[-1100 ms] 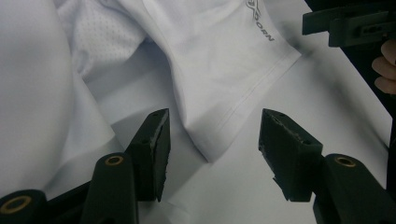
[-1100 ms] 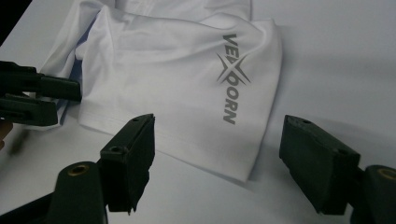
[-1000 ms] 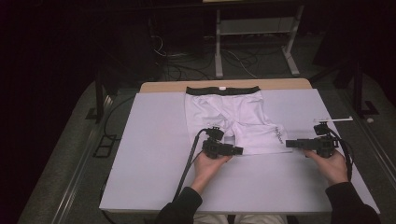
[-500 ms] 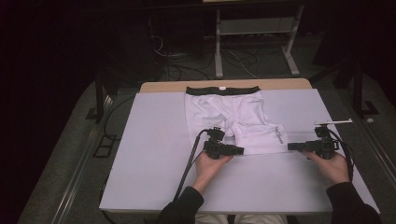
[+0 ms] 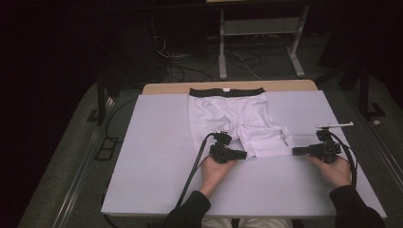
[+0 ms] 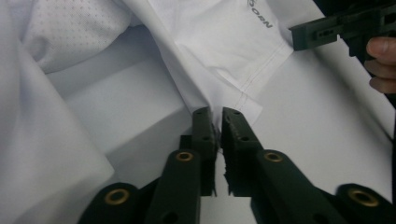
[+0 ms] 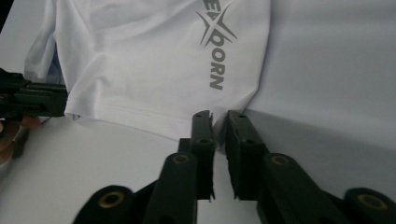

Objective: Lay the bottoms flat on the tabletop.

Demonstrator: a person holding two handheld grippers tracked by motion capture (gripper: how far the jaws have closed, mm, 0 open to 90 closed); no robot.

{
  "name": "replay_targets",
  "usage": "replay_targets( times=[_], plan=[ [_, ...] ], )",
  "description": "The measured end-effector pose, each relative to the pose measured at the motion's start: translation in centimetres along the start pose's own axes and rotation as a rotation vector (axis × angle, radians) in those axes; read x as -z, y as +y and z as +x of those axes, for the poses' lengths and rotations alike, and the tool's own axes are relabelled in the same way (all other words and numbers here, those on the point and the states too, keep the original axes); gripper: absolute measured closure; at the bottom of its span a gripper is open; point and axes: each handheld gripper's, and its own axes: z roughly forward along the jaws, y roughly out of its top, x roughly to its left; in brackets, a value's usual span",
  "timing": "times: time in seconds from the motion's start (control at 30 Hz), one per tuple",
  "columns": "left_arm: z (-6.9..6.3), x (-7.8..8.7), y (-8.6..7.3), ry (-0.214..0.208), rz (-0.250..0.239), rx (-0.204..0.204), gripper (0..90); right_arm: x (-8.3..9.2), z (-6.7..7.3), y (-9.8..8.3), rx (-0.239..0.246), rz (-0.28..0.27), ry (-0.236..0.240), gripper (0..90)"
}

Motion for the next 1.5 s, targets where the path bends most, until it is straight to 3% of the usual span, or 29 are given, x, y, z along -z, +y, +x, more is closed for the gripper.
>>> replay_targets(
  times=[0.13, 0.33, 0.63, 0.73, 0.93, 1.17, 1.3, 1.5],
  plan=[
    [-0.1, -0.1, 0.0, 0.011, -0.004, -0.014, 88.4, 0.0, -0.3, 0.0, -0.023, -0.006, 0.006, 87.4],
    [-0.2, -0.1, 0.0, 0.008, -0.005, -0.03, 89.4, 0.2, -0.2, 0.0, -0.009, -0.006, -0.002, 88.0],
    [-0.6, 1.4, 0.2, 0.008, -0.017, -0.033, 89.5, 1.4, -0.4, -0.3, -0.026, -0.045, 0.03, 88.4],
    [-1.1, 1.8, 0.2, 0.009, -0.017, -0.04, 89.5, 2.1, -0.1, -1.0, -0.01, -0.047, 0.027, 88.5],
    [-2.4, 1.8, -0.4, 0.01, 0.012, -0.064, 89.6, 3.0, 0.3, -1.9, 0.008, -0.052, 0.025, 88.5],
    [-3.7, 1.2, -1.5, -0.004, 0.057, -0.085, 89.5, 4.2, -0.1, -3.2, -0.013, -0.059, 0.037, 88.5],
    [-4.4, 1.1, -2.0, -0.017, 0.087, -0.105, 89.5, 4.7, 0.0, -4.1, -0.005, -0.038, 0.025, 88.5],
    [-5.7, 1.6, -2.9, -0.033, 0.121, -0.146, 89.5, 5.6, 0.1, -5.3, -0.006, -0.03, 0.048, 88.5]
  ],
)
